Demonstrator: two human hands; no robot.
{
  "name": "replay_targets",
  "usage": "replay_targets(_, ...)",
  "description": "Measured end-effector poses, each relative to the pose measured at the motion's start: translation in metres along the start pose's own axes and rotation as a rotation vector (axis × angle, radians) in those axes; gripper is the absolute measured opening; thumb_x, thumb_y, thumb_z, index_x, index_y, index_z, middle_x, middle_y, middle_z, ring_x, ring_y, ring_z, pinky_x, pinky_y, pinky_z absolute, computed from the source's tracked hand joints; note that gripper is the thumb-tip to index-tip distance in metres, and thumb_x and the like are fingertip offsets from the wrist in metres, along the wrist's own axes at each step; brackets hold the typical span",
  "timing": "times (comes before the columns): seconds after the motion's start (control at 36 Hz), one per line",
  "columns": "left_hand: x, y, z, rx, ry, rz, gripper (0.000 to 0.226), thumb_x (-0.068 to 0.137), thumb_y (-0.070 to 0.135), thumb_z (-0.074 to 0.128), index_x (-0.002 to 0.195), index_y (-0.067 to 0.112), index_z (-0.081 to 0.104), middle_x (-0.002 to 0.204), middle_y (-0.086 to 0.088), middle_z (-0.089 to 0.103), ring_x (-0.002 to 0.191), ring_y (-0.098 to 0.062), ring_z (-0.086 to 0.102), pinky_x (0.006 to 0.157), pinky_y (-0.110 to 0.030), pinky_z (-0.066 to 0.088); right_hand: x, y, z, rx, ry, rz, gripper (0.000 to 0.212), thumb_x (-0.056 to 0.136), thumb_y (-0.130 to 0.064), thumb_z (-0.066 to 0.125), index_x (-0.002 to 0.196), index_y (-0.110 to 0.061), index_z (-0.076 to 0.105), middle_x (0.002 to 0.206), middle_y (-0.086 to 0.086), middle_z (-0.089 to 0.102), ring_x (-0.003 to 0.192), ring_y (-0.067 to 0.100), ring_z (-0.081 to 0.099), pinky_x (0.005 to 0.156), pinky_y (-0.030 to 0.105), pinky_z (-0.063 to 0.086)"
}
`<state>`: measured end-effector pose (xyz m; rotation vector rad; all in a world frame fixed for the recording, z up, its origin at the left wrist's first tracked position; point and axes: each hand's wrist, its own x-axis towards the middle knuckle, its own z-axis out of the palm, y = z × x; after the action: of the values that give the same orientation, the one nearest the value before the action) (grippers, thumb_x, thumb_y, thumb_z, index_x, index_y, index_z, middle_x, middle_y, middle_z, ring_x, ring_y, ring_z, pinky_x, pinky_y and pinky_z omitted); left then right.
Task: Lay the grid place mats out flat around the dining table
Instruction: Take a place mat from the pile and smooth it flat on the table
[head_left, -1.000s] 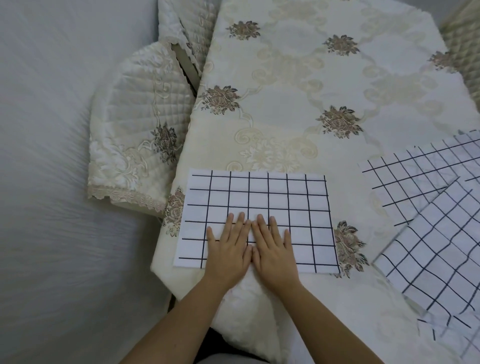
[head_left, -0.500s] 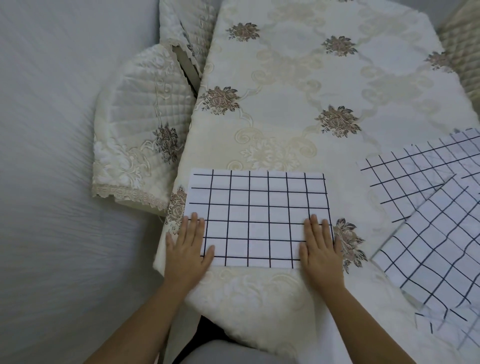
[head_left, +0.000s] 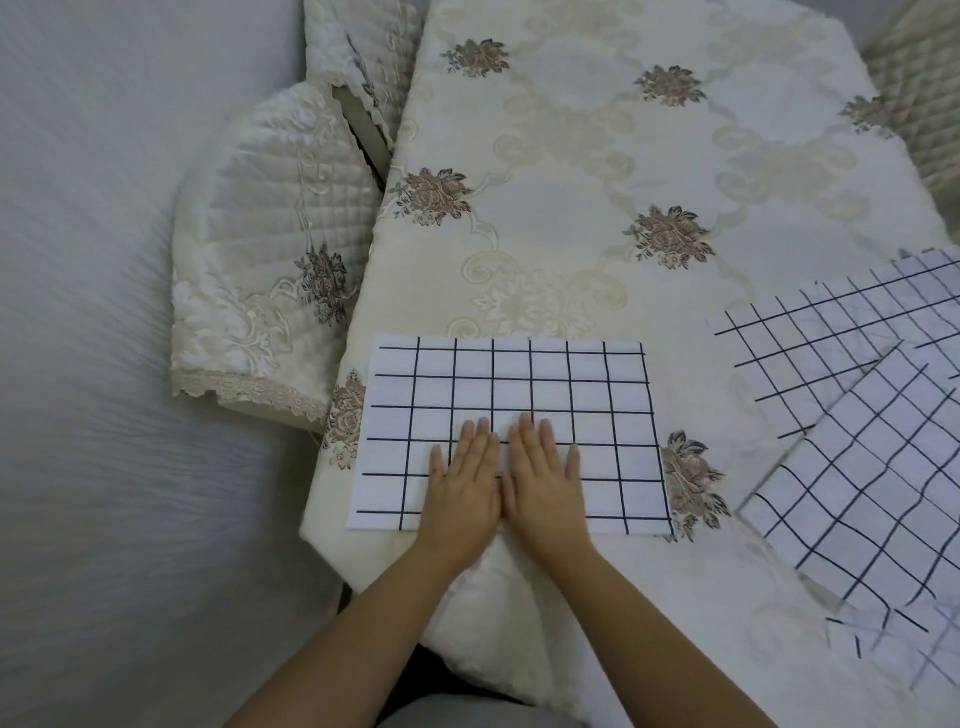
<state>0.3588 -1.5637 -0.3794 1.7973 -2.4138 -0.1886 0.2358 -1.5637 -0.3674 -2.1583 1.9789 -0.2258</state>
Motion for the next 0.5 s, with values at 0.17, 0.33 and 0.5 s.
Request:
replay_targets(0.17, -0.009, -0.003, -0.003, -0.026, -0.052, -0.052, 0.055, 0.098, 0.034, 0.013, 0.149, 0.018, 0.007, 0.157, 0.0, 0.007, 0.145, -0.016, 0.0, 0.107, -0.054, 0.018, -0.005, 0.011, 0.007, -0.05, -0.01, -0.044, 0.054, 0.099, -0.04, 0.004, 0.144, -0.018, 0.026, 0.151, -0.003, 0.027, 0.146, 0.019, 0.0, 0.11, 0.05, 0.02)
replay_targets(0.33, -0.015, -0.025, -0.018, -0.02, -0.097, -0.121, 0.059, 0.086, 0.035, 0.032, 0.142, 0.015, 0.029, 0.149, -0.007, 0.035, 0.137, -0.024, 0.025, 0.098, -0.06, 0.035, -0.011, 0.044, -0.005, -0.035, -0.021, 0.026, 0.056, 0.092, -0.039, 0.028, 0.144, -0.02, 0.027, 0.151, 0.001, 0.031, 0.145, 0.019, 0.003, 0.109, 0.053, 0.02)
replay_targets(0.5, -0.027, -0.062, -0.025, -0.01, -0.088, -0.234, 0.057, 0.087, 0.031, 0.029, 0.141, 0.015, 0.03, 0.148, -0.01, 0.036, 0.136, -0.026, 0.027, 0.095, -0.062, 0.036, -0.022, 0.085, -0.02, -0.056, -0.034, 0.149, 0.054, 0.092, -0.04, 0.024, 0.143, -0.021, 0.027, 0.149, 0.003, 0.036, 0.138, 0.024, 0.02, 0.107, 0.052, 0.019)
